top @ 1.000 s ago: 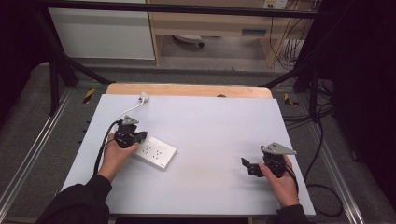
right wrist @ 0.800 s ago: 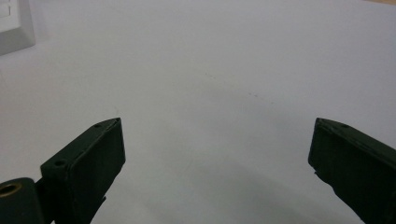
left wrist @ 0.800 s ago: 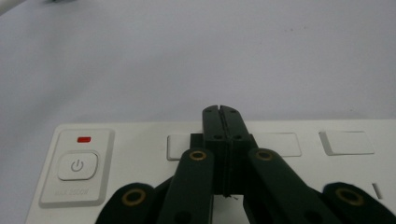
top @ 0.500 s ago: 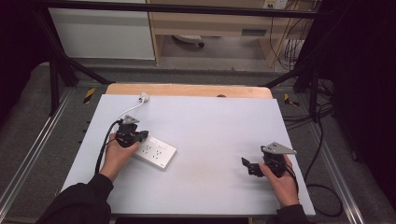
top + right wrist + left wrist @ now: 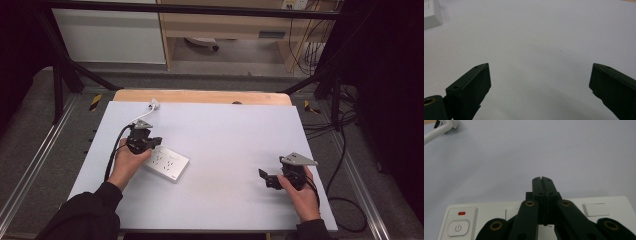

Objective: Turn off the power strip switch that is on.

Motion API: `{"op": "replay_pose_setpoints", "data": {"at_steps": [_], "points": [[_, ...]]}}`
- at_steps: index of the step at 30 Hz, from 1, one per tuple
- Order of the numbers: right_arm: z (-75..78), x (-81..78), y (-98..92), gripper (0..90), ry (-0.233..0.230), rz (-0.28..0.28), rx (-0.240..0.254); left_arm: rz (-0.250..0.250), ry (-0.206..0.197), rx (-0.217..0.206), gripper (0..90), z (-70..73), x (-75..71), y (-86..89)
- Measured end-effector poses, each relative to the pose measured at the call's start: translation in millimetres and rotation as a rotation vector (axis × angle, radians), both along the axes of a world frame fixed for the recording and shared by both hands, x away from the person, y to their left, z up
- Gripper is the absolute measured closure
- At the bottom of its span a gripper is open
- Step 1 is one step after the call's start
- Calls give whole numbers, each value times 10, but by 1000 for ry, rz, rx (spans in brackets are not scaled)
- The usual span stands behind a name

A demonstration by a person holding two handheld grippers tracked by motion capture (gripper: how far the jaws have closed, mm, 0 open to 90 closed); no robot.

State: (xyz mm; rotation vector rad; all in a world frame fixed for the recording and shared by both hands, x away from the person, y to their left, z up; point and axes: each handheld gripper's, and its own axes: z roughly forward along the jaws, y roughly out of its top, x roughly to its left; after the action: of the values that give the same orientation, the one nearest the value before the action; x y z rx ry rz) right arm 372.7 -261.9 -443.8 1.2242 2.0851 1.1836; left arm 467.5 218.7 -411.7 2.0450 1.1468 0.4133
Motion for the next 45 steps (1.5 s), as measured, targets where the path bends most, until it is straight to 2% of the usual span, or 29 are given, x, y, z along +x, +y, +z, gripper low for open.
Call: {"op": "replay_pose_setpoints", "data": {"at_steps": [5,7,10,14,23,25,40,45], "points": [[0,0,0,44,0,2,0,0,-7,-5,889,17,-1,-3],[0,1,-1,44,-1,2,-1,7,-19,-7,813,25,-2,-5],[-1,1,0,44,1,1,0,27,-32,-17,646,40,1,-9],[1,0,2,44,1,3,-1,34,-45,-41,495,70,5,-13],[-1,3,-2,43,-1,1,-1,49,-18,-68,212,107,37,-44],[2,1,-4,43,-2,0,1,47,-15,-77,173,117,40,-49],[3,-3,6,39,-4,0,-2,41,-28,-103,85,179,29,-38],[4,0,5,37,1,-2,0,40,-28,-110,83,185,28,-31]]}}
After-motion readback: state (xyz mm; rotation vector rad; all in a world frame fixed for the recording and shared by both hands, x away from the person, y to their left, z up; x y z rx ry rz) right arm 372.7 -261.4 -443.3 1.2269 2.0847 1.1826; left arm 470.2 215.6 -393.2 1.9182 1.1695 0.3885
